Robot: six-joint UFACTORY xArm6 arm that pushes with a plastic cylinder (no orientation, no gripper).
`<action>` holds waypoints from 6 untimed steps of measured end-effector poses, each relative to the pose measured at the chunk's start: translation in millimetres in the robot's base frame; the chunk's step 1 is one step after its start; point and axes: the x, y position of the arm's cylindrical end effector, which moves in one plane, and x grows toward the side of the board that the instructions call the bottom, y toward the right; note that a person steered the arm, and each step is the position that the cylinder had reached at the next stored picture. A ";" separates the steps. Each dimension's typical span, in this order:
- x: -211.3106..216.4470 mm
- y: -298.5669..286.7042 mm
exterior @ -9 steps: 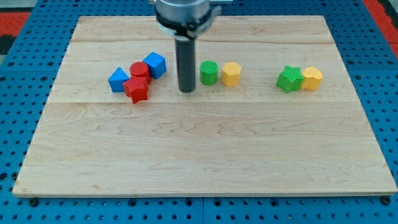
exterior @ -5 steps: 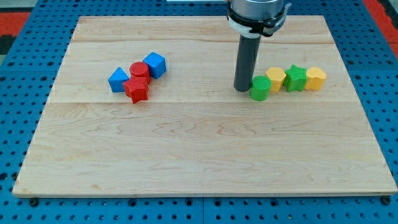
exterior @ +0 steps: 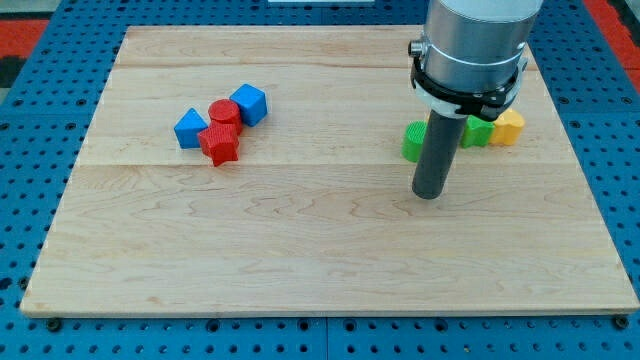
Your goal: Point yourself at the bottom side of the horizontal line of blocks
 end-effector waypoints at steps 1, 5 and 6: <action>0.0 -11.5; -5.6 35.5; -5.6 35.8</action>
